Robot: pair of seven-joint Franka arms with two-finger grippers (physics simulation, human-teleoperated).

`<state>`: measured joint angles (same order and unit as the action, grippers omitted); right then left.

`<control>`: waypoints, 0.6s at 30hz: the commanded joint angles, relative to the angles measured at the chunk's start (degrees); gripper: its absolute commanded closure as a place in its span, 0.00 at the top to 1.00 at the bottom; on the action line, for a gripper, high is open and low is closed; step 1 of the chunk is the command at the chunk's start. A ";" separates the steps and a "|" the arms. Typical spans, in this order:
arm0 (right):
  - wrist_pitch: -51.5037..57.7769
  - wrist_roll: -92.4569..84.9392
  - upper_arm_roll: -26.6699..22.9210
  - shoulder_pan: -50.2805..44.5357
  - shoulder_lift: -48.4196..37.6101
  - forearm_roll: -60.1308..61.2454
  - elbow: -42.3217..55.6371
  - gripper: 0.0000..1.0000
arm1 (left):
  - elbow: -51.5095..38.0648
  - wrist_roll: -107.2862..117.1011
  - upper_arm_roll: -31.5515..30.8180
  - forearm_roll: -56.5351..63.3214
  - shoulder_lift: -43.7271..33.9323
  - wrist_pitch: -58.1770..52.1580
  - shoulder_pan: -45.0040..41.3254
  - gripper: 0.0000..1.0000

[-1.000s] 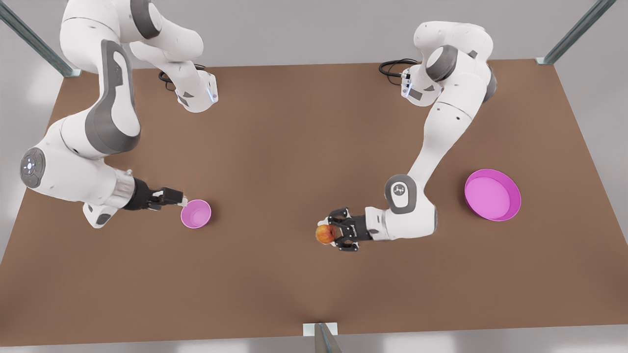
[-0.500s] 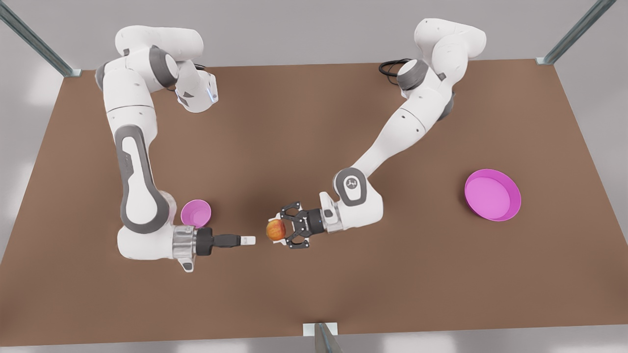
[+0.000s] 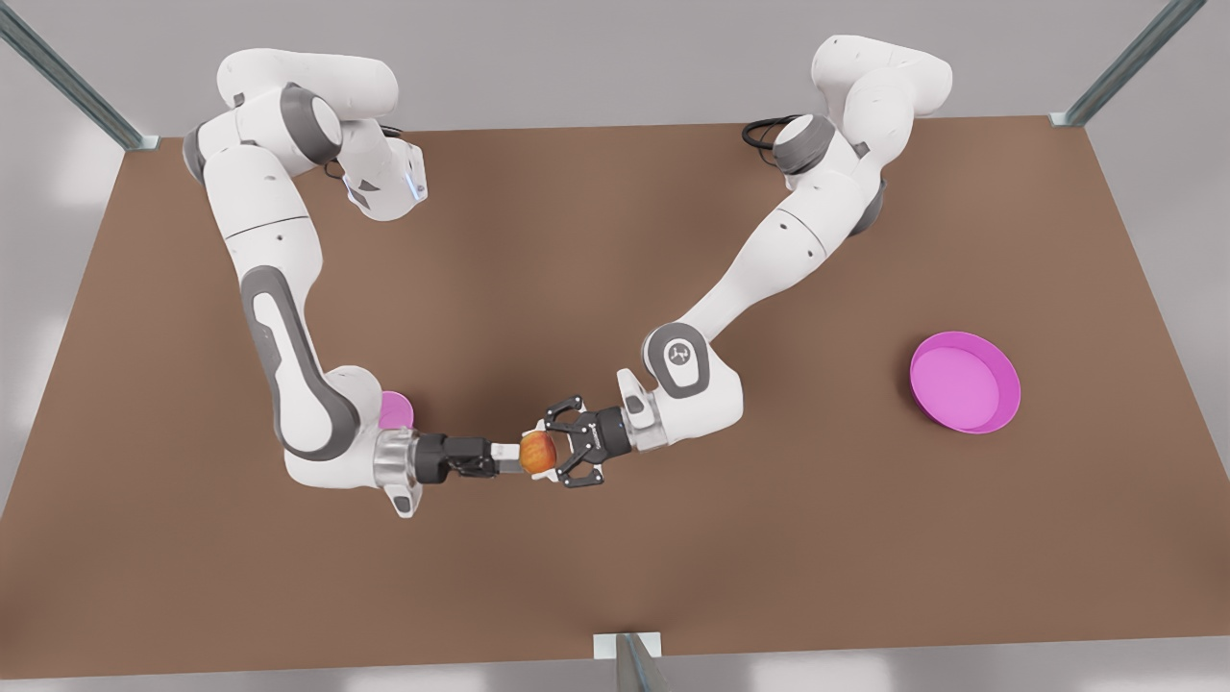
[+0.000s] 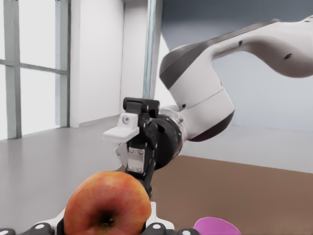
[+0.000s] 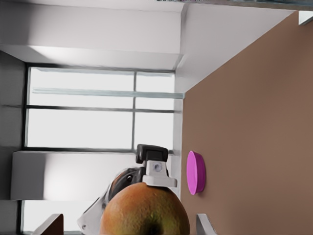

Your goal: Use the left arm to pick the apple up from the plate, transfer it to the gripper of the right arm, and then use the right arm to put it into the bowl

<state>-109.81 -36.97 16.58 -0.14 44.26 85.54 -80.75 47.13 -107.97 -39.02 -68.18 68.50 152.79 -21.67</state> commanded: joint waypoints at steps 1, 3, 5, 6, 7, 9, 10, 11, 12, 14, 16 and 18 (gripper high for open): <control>-1.72 -20.51 0.03 -0.21 -0.14 0.85 0.06 1.00 | -0.02 -10.41 0.00 0.06 -0.13 0.76 -0.30 0.66; -3.39 -20.60 0.03 -1.18 -0.14 0.77 0.06 1.00 | -0.02 -10.41 -0.09 0.06 -0.13 0.85 -0.30 0.66; -4.44 -21.04 0.03 -2.24 -0.14 0.85 -0.03 1.00 | -0.02 -10.24 -0.09 0.06 -0.13 1.11 -0.39 0.66; -4.97 -20.95 0.03 -2.76 -0.14 1.73 -0.46 1.00 | -0.02 -10.15 -0.09 0.06 -0.13 1.11 -0.39 0.66; -4.97 -21.04 0.03 -2.94 -0.06 1.82 -0.55 1.00 | -0.02 -10.15 0.00 0.06 -0.13 1.11 -0.39 0.66; -6.55 -21.04 0.03 -4.26 -0.14 1.82 -0.82 1.00 | -0.02 -10.15 -0.09 0.06 -0.13 1.11 -0.39 0.66; -6.82 -21.13 0.03 -4.52 -0.23 1.82 -0.82 1.00 | -0.02 -10.06 0.00 0.06 -0.13 1.11 -0.39 0.66; -6.82 -21.13 0.03 -4.70 -0.41 1.73 -0.82 1.00 | -0.02 -10.06 0.00 0.06 -0.13 1.11 -0.39 0.66; -6.91 -21.21 0.12 -4.96 -0.49 1.47 -0.90 1.00 | -0.02 -10.06 0.00 0.06 -0.13 1.11 -0.39 0.66; -7.08 -21.39 0.12 -5.49 -0.58 1.38 -1.17 1.00 | -0.02 -10.06 0.00 -0.11 -0.13 1.20 -0.39 0.66; -8.58 -22.18 0.12 -5.58 -0.58 1.47 -1.17 0.82 | -0.02 -10.06 0.00 -0.20 -0.13 1.11 -0.39 0.66; -8.58 -22.18 0.20 -5.58 -0.58 1.47 -1.17 0.73 | -0.02 -10.06 0.00 -0.11 -0.13 1.11 -0.39 0.66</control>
<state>-116.83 -50.52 16.82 -5.68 43.72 87.08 -81.94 47.13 -114.77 -39.00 -68.42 68.50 154.18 -22.05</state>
